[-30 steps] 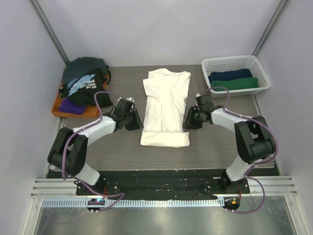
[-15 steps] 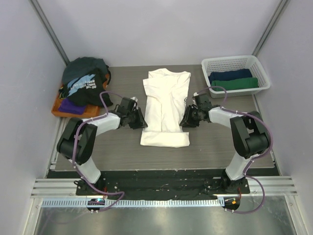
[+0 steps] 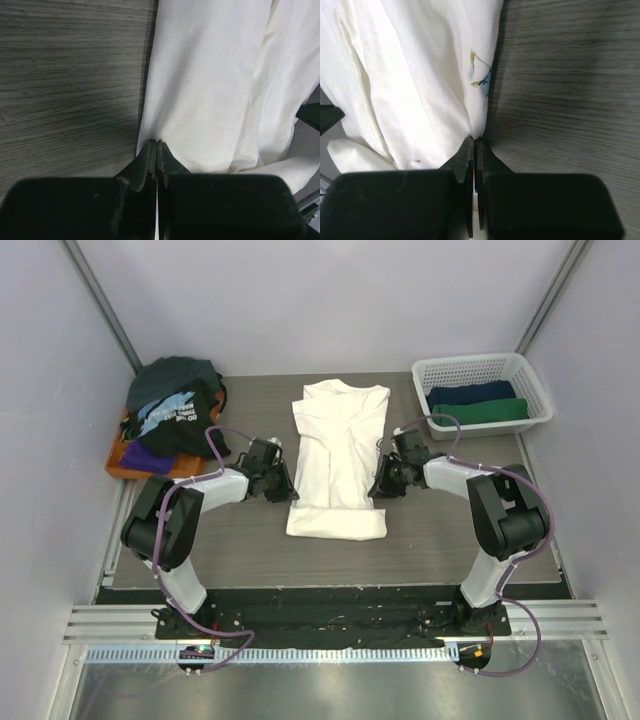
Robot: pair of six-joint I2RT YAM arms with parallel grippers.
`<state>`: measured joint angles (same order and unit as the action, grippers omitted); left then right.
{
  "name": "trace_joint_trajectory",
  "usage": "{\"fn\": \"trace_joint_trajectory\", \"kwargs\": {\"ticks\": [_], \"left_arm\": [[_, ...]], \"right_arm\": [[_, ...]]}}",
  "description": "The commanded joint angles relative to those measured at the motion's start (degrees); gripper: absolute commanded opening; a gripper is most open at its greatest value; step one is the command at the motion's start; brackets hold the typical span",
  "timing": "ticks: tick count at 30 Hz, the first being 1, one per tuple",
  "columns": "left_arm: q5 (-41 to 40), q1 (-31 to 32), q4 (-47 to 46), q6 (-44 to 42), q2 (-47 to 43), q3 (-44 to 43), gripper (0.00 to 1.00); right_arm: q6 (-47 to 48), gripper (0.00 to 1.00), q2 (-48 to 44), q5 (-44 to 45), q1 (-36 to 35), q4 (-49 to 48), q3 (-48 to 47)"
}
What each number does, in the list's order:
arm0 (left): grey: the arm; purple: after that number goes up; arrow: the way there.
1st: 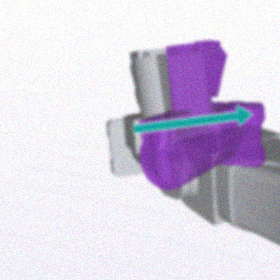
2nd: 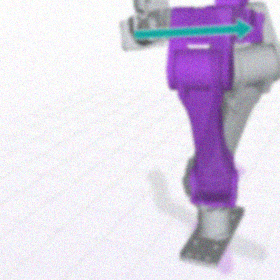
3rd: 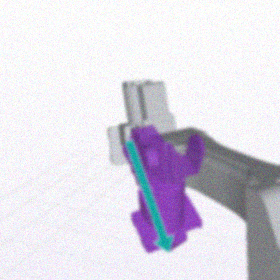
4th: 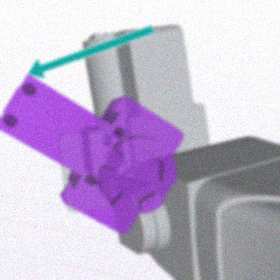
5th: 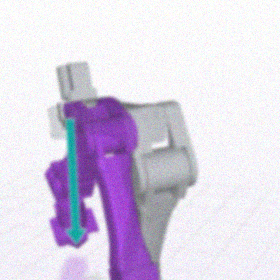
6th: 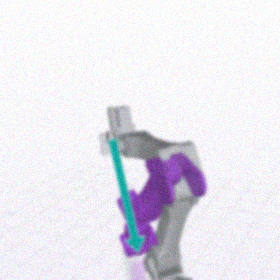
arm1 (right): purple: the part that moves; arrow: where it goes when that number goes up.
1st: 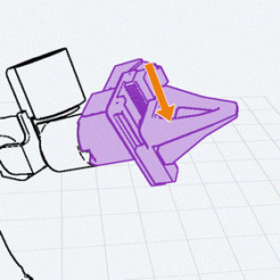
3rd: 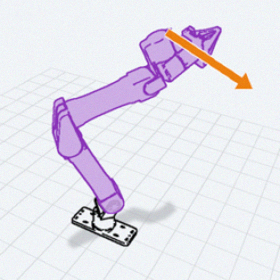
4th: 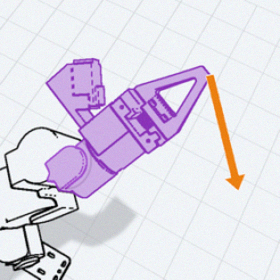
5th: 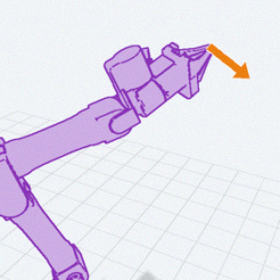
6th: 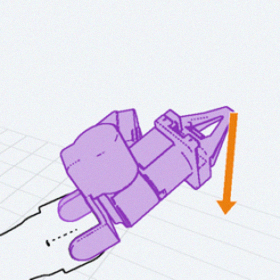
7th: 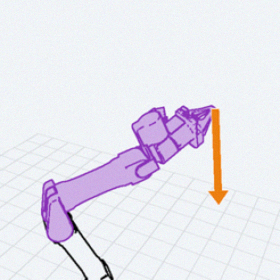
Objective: Roll the t-shirts
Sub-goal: Roll the T-shirt to the center of the board.
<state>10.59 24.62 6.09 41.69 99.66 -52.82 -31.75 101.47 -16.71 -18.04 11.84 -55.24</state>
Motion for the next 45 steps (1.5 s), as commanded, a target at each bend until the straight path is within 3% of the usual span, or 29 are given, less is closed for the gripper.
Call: {"fn": "trace_joint_trajectory", "kwargs": {"ticks": [1,11,14,15,18,22,26,35,45], "left_arm": [[-3.5,-0.3,-0.6,-0.5,0.6,-0.2,0.00],[-4.3,-0.4,-0.4,-0.3,2.1,0.1,0.00],[-1.6,-0.3,-2.0,0.3,1.8,0.5,0.00],[-1.0,-0.3,-2.2,0.6,1.5,0.6,0.00],[0.5,-0.2,-2.8,0.8,0.1,0.9,0.13],[2.1,-0.3,-3.6,1.3,-2.8,1.3,0.31],[3.2,-0.5,-3.0,1.6,-4.6,-0.3,0.35],[4.0,-3.2,-1.2,1.5,0.4,-7.1,0.35],[3.7,-3.2,-2.4,2.5,10.2,-14.2,0.30]], "right_arm": [[1.9,0.01,-3.5,10.5,0.5,6.3,-1.1],[1.8,0.04,-6.4,16.2,0.7,10.4,-1.1],[1.9,0.14,-7.3,15.2,0.9,10.5,-1.2],[2.0,0.28,-7.7,15.0,1.0,10.4,-1.3],[2.0,0.38,-9.1,13.9,1.6,10.3,-1.4],[2.1,0.38,-9.6,9.9,3.6,9.5,-2.5],[2.0,0.37,-8.9,7.4,4.6,8.2,-3.6],[1.9,0.38,-4.5,1.6,3.5,5.0,-6.7],[0.5,0.38,2.6,9.6,3.2,7.3,-12.4]]}}
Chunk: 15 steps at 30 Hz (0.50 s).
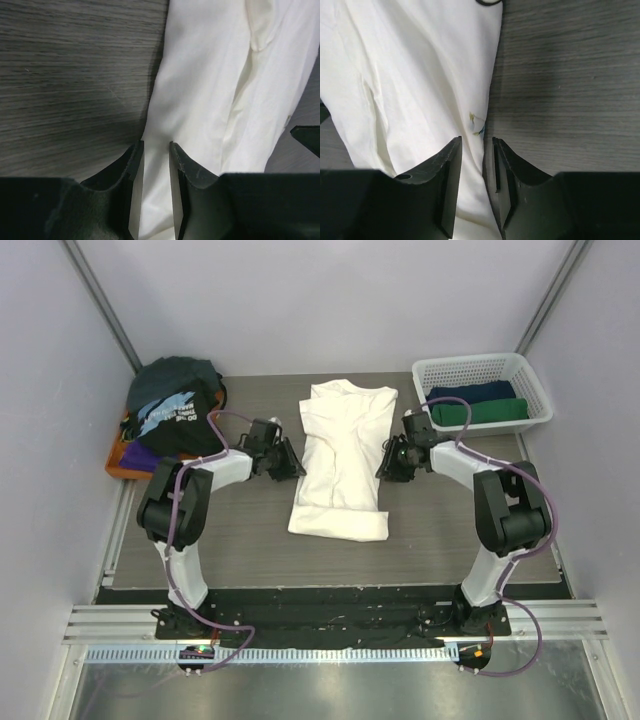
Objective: Roll the t-shirts
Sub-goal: Roll the T-shirt to the center of the board.
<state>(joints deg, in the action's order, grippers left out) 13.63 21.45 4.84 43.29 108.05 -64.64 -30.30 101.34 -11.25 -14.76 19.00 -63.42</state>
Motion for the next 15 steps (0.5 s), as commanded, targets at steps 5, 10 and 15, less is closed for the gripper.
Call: {"fn": "trace_joint_trajectory", "kwargs": {"ticks": [5,10,15], "left_arm": [[0.5,0.0,-3.8,3.1,4.1,-2.6,0.22],[-2.5,0.0,-8.6,6.3,3.7,0.6,0.02],[-7.5,0.0,-13.9,8.6,-0.5,9.7,0.00]], "right_arm": [[-1.9,0.33,7.7,5.2,0.0,0.0,-8.3],[-2.0,0.22,12.0,5.4,0.0,0.1,-12.2],[-0.5,0.15,15.5,4.4,-2.3,1.4,-17.2]]}}
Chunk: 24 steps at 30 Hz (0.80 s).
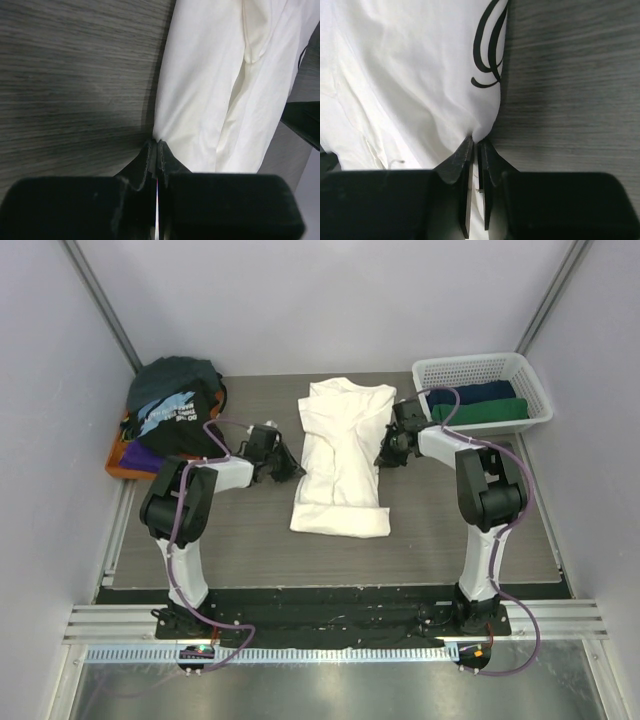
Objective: Roll the t-shirts
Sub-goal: Roll the T-shirt to the center of the board.
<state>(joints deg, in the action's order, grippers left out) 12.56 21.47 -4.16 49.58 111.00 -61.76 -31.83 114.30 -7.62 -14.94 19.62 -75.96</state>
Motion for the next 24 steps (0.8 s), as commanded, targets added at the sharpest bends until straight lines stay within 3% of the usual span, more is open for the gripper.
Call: {"fn": "trace_joint_trajectory", "kwargs": {"ticks": [1,6,15,21,24], "left_arm": [[-7.4,-0.1,-6.1,2.5,-4.5,8.3,0.00],[-11.1,-0.1,-9.2,3.6,-9.7,16.7,0.00],[-9.0,-0.2,-5.0,0.5,-6.2,12.0,0.00],[-9.0,-0.3,-4.2,0.2,-5.1,11.1,0.00],[-9.1,-0.3,-3.7,-0.1,-5.1,10.7,0.00]], "right_arm": [[1.2,0.14,3.4,0.8,-2.5,1.2,-5.2],[1.1,0.13,4.4,0.8,-4.6,1.6,-6.9],[2.8,0.14,1.1,11.5,-3.6,4.5,-5.2],[5.4,0.34,0.9,19.5,-2.6,7.4,-6.2],[6.3,0.37,1.0,21.5,-2.6,8.9,-7.7]]}}
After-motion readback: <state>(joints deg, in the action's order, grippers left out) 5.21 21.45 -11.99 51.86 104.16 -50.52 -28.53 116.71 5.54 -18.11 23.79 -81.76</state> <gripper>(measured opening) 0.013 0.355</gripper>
